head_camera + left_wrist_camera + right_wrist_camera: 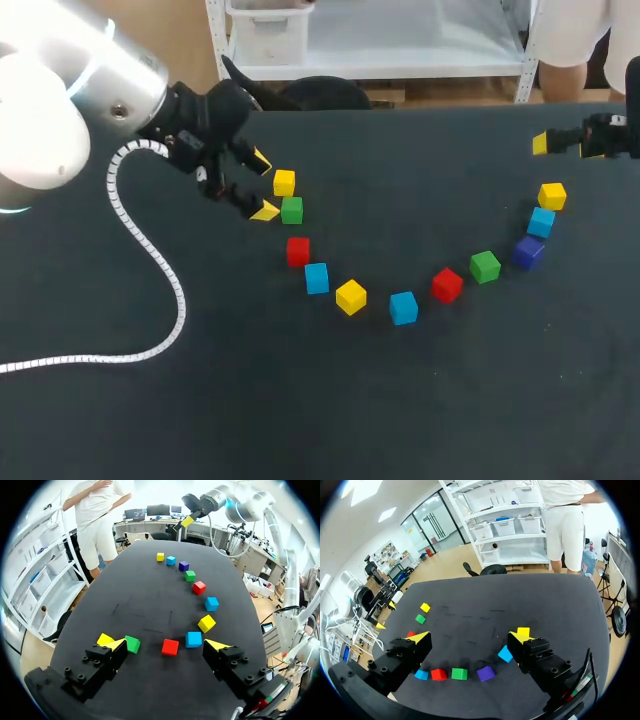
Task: Place the blue cubes, place green cubes on the blue cubes, place the yellow cubes on the green cubes, then place the red cubes on the yellow cubes, and place purple cube on the red cubes.
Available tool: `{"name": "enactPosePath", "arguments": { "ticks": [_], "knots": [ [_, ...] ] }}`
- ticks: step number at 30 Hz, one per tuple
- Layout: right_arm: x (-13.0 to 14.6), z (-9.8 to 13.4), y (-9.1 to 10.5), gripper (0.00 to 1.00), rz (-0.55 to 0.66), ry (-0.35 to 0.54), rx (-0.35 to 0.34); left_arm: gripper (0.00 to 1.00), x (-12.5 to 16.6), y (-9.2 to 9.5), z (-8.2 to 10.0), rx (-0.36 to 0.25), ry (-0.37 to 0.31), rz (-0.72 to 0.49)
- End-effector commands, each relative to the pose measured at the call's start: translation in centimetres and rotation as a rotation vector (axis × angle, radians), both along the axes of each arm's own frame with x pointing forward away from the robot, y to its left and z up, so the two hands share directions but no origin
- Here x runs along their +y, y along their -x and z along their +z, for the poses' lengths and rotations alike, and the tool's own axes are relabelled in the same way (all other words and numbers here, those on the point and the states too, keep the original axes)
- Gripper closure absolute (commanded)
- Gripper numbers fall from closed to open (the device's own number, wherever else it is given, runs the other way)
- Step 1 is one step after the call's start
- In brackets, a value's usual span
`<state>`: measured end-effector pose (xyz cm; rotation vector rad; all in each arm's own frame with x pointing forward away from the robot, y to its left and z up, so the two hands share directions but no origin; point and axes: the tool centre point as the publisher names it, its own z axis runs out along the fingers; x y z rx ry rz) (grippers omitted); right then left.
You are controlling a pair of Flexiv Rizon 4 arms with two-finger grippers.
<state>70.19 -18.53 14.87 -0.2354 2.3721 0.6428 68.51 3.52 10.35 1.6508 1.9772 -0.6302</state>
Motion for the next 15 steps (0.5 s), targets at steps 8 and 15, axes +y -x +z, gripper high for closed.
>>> {"name": "enactPosePath", "arguments": {
  "ticks": [8, 15],
  "knots": [
    [0.02, 0.04, 0.07, 0.0, -0.002, 0.002, 0.0, 0.0, 0.72, 0.84, -0.06, -0.011, 0.065, 0.014],
    [0.02, 0.04, 0.07, 0.0, -0.002, 0.002, 0.0, 0.0, 0.72, 0.84, -0.06, -0.011, 0.065, 0.014]
  ]
}}
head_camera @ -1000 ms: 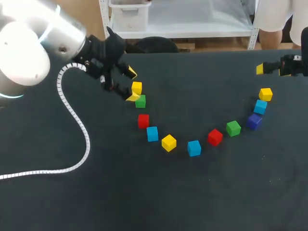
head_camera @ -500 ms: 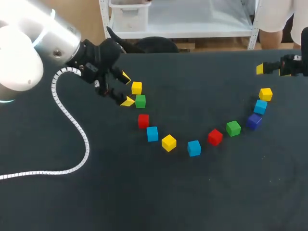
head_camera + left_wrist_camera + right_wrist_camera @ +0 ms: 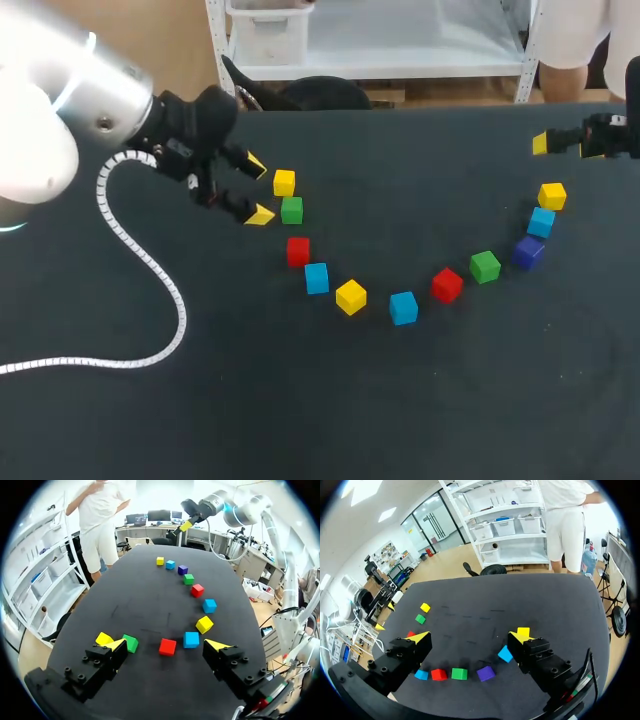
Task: Place the blue cubes, place green cubes on the blue cubes, place the yellow cubes on the green cubes, then place the red cubes on the yellow cubes, and place purple cube on the red cubes.
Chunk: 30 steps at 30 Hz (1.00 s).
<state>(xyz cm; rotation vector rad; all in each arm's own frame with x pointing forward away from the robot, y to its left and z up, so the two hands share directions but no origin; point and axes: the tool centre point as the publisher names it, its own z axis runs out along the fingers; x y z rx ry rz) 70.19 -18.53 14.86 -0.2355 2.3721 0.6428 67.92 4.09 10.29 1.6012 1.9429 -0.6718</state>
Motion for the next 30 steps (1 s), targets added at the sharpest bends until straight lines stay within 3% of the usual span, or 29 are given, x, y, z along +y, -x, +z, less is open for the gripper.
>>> {"name": "enactPosePath", "arguments": {
  "ticks": [1, 7, 9, 12, 21, 30],
  "knots": [
    [0.0, 0.0, 0.1, 0.0, -0.002, 0.002, 0.0, 0.0, 0.2, 0.3, 0.0, -0.004, 0.004, 0.002],
    [0.0, 0.0, 0.1, 0.0, -0.002, 0.002, 0.0, 0.0, 0.2, 0.3, 0.0, -0.004, 0.004, 0.002],
    [0.0, 0.0, 0.1, 0.0, -0.002, 0.002, 0.0, 0.0, -0.6, 0.5, -0.1, 0.025, -0.013, -0.029],
    [0.0, 0.0, 0.1, 0.0, -0.002, 0.002, 0.0, 0.0, -1.5, 1.1, 0.3, 0.019, -0.033, -0.099],
    [0.0, 0.0, 0.1, 0.0, -0.002, 0.002, 0.0, 0.0, -1.4, 1.2, 1.4, 0.025, -0.08, -0.156],
    [0.0, 0.0, 0.1, 0.0, -0.002, 0.002, 0.0, 0.0, -3.0, 1.1, 1.6, 0.035, -0.06, -0.184]
  ]
}}
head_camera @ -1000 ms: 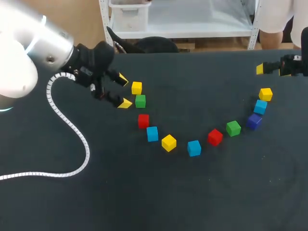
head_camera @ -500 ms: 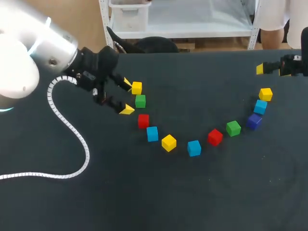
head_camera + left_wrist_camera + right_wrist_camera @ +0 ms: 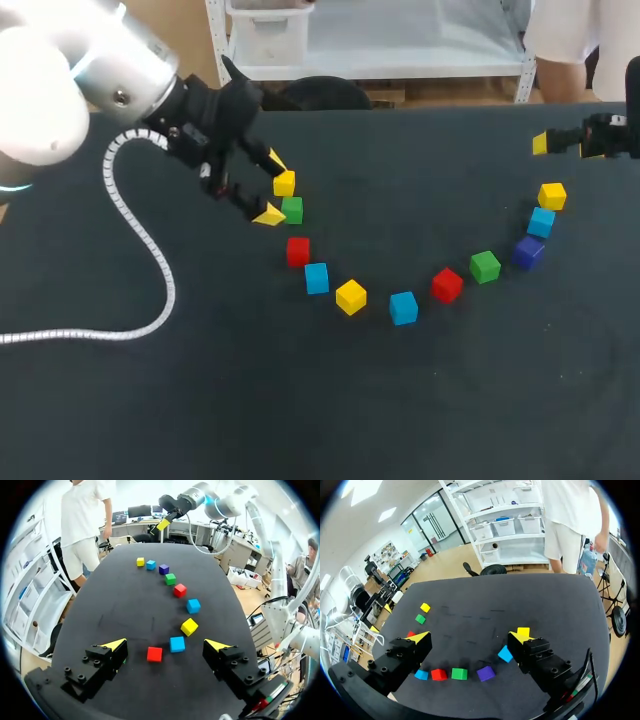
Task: Place the blue cubes, place green cubes on the blue cubes, place the yellow cubes on the green cubes, then place the red cubes on the yellow cubes, and place purple cube on the red cubes.
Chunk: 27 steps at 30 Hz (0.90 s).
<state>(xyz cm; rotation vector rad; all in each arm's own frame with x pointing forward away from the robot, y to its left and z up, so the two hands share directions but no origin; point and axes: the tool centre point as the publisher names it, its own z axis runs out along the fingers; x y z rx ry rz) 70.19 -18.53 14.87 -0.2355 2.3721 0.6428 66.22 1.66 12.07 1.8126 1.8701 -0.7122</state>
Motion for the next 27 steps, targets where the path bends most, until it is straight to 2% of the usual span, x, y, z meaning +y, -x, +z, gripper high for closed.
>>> {"name": "enactPosePath", "arguments": {
  "ticks": [1, 9, 27],
  "knots": [
    [0.02, 0.04, 0.07, 0.0, -0.002, 0.002, 0.0, 0.0, -0.65, -0.53, -0.21, 0.017, -0.01, -0.017],
    [0.02, 0.04, 0.07, 0.0, -0.002, 0.002, 0.0, 0.0, -0.48, -0.1, -0.56, 0.031, -0.037, 0.004],
    [0.02, 0.04, 0.07, 0.0, -0.002, 0.002, 0.0, 0.0, -0.41, -0.08, -0.5, 0.033, -0.025, 0.016]
  ]
}}
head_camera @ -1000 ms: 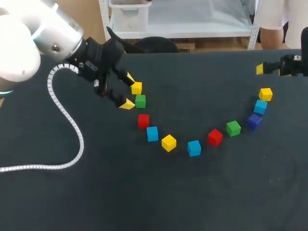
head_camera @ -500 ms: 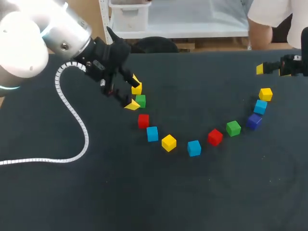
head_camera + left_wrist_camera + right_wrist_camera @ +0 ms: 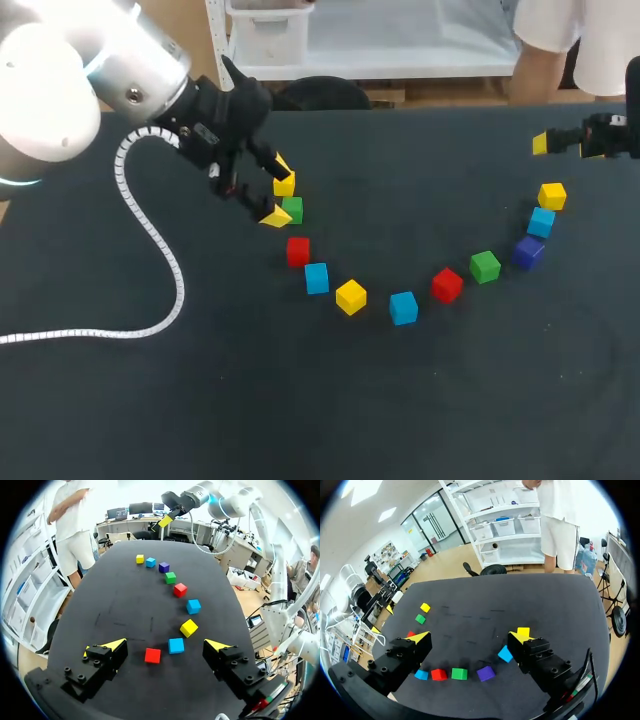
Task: Place the blue cubes, place green cubes on the blue cubes, place the yellow cubes on the green cubes, then place the red cubes on the yellow cubes, and place purple cube on the red cubes.
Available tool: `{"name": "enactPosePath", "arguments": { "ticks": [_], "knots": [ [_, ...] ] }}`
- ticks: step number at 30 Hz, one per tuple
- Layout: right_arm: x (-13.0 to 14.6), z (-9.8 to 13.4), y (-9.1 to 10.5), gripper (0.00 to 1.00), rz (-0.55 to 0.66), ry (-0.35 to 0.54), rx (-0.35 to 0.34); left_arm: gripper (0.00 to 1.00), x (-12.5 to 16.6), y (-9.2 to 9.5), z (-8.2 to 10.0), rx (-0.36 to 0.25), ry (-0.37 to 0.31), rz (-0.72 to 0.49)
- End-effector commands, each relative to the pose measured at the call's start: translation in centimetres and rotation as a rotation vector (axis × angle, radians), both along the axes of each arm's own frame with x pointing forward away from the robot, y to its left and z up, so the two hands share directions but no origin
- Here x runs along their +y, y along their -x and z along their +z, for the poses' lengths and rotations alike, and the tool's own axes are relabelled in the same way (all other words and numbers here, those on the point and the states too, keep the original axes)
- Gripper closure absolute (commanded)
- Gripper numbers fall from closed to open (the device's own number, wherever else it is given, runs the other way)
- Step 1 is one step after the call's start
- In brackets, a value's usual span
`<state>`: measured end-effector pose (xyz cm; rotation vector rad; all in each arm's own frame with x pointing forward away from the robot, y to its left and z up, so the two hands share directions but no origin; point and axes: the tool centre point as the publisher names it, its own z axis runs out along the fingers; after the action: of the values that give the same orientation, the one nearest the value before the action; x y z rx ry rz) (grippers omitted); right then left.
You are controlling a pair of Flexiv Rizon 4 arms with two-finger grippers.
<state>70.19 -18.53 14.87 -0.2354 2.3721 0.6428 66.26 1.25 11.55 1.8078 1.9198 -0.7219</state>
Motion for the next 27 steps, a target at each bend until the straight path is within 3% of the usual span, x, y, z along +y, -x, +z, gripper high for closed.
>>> {"name": "enactPosePath", "arguments": {
  "ticks": [1, 4, 9, 20, 27],
  "knots": [
    [0.0, 0.0, 0.1, 0.0, -0.002, 0.002, 0.0, 0.0, 0.0, 0.0, 0.0, 0.0, -0.002, 0.0],
    [3.4, 1.3, 1.2, 0.0, 0.17, 0.047, -0.052, 0.0, 0.0, 0.0, 0.0, 0.0, -0.002, 0.0],
    [7.2, 2.1, 3.2, 0.0, 0.364, 0.136, -0.082, 0.0, 0.0, 0.0, 0.0, 0.0, -0.002, 0.0],
    [10.5, -0.1, 8.1, 0.0, 0.823, 0.278, 0.029, 0.0, 0.0, 0.0, 0.0, 0.0, -0.002, 0.0],
    [12.0, -2.1, 11.0, 0.0, 1.071, 0.311, 0.059, 0.0, 0.0, 0.0, 0.0, 0.0, -0.002, 0.0]
  ]
}}
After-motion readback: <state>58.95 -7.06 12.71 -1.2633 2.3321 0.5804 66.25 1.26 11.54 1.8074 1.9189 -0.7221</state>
